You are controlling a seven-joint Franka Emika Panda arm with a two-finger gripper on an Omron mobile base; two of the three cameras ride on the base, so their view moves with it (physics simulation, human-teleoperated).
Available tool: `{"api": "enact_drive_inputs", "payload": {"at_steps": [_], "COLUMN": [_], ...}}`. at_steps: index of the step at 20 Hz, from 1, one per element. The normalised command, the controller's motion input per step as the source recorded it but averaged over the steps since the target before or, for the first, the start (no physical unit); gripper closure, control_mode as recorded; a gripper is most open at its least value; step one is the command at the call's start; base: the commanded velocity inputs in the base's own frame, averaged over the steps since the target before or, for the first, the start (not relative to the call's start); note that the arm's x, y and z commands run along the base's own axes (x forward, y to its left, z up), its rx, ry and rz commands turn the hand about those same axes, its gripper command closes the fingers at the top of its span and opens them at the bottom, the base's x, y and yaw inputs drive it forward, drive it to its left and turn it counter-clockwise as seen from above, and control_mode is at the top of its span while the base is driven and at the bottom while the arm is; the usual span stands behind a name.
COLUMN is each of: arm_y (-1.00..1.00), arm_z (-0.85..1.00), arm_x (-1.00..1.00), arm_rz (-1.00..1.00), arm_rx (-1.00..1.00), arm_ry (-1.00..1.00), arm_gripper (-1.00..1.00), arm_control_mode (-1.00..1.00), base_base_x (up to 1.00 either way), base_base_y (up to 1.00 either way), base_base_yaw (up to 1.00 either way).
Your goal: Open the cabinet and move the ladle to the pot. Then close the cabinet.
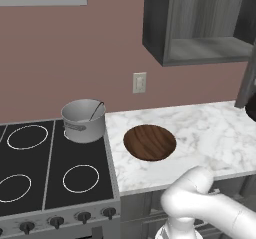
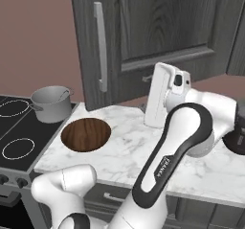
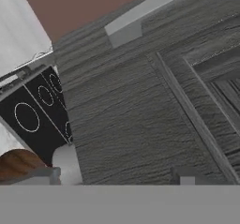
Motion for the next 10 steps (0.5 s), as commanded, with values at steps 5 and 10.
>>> {"api": "enact_drive_inputs", "payload": {"at_steps": [5,10], "arm_y": [0.2,0.16], "arm_z": [0.16,0.19], "arm_x": [1.0,1.0], "arm_rz": [-0.01,-0.02], "arm_rx": [0.0,0.0], "arm_ry": [0.06,0.08], "arm_gripper": [-1.0,-1.0], "arm_control_mode": [-1.0,-1.0], "base_base_x": [0.0,0.0], "base_base_y": [0.0,0.0], "base_base_yaw": [0.0,0.0]}}
